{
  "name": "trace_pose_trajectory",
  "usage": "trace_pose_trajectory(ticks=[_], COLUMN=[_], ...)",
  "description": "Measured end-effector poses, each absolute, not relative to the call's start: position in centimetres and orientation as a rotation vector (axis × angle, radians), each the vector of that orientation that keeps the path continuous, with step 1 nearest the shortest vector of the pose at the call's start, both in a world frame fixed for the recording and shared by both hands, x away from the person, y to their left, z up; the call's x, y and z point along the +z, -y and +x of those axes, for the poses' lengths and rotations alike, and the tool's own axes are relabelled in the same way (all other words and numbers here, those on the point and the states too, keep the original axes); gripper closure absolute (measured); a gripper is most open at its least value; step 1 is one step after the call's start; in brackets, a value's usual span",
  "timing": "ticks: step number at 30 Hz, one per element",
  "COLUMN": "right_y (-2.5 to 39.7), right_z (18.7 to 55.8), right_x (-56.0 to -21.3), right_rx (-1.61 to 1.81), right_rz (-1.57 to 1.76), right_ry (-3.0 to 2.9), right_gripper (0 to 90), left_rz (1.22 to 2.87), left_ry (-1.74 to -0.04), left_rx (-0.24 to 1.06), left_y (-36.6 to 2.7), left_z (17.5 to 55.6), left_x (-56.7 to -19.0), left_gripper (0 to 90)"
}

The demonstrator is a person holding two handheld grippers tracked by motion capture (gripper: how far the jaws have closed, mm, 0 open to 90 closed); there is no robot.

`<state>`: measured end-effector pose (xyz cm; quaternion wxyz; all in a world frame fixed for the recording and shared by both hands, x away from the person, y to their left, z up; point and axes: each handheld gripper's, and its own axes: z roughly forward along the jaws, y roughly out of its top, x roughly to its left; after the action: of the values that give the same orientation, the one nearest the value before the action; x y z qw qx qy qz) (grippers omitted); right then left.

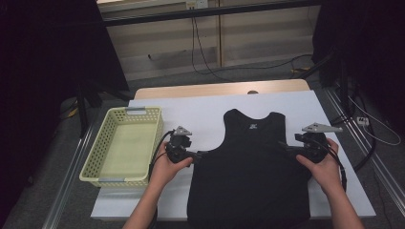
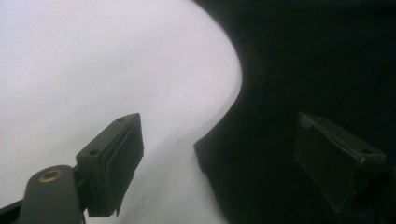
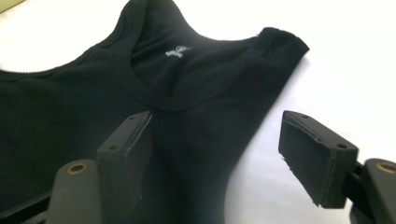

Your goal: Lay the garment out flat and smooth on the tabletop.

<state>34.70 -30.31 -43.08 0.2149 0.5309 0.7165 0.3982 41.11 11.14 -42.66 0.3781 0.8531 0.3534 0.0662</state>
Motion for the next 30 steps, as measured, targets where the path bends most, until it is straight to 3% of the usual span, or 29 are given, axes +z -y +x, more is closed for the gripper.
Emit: trace_pose_trajectory(ticks=[30], right_y=[31.1], right_z=[46.5], right_x=[-45.8], right_rx=[0.896], right_rz=[1.654], right_ry=[-1.884], right_gripper=[29.5], left_rz=[2.169], left_ry=[-0.902], left_rx=[0.152], left_y=[-11.5], left_z=[41.4], left_x=[-42.6], left_gripper=[15.5])
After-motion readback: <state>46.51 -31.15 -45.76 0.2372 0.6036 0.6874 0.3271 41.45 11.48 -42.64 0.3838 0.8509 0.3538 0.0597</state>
